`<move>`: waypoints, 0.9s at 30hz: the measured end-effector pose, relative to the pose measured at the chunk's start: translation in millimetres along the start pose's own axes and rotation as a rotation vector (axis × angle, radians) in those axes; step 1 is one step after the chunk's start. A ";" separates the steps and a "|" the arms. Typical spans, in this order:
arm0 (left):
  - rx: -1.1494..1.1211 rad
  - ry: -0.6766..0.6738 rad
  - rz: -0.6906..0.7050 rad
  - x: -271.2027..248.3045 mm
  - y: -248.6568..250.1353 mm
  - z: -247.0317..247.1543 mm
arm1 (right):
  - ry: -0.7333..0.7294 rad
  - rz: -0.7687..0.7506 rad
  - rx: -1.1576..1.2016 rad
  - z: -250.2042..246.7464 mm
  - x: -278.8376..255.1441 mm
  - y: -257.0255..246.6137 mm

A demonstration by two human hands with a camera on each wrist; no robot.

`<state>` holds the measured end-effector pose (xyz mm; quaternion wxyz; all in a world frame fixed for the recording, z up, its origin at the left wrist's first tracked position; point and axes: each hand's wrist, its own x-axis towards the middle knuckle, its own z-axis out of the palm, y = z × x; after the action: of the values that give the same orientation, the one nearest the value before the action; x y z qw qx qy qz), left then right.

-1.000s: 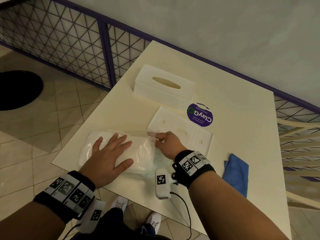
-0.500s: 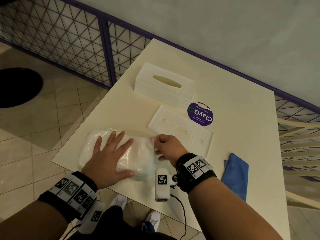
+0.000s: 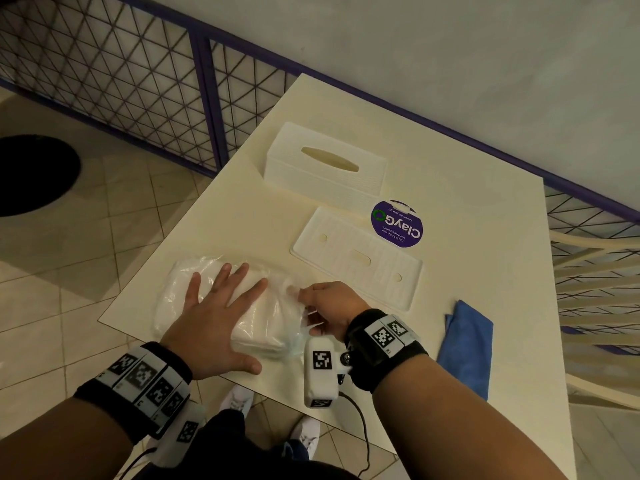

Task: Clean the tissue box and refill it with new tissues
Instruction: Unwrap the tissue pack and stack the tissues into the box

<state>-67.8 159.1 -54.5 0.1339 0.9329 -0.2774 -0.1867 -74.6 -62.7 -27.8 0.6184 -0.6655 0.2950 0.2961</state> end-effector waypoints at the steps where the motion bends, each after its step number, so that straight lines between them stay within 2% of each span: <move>1: 0.006 0.014 0.002 0.1 -1.2 1.4 | 0.007 -0.006 0.001 -0.6 -1.2 0.3; 5: 0.042 0.078 0.004 -1.3 -4.8 6.3 | 0.042 -0.020 0.093 -10.8 -5.3 -2.6; 10: 0.047 0.077 -0.042 -3.1 -4.5 8.9 | 0.164 0.089 0.411 -26.3 -8.8 0.1; 14: 0.077 0.063 -0.075 -2.6 -2.5 10.4 | 0.141 0.136 0.394 -18.8 -6.9 7.7; 20: 0.110 0.075 -0.103 -0.8 1.3 11.4 | 0.055 0.047 0.272 -22.0 -15.3 17.2; 27: 0.112 0.066 -0.096 -4.1 4.1 12.5 | 0.134 0.068 0.411 -27.3 -17.1 33.2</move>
<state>-78.2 156.3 -63.1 0.0814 0.9568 -0.2379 -0.1459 -110.1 -91.5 -34.7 0.7098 -0.5332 0.4119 0.2057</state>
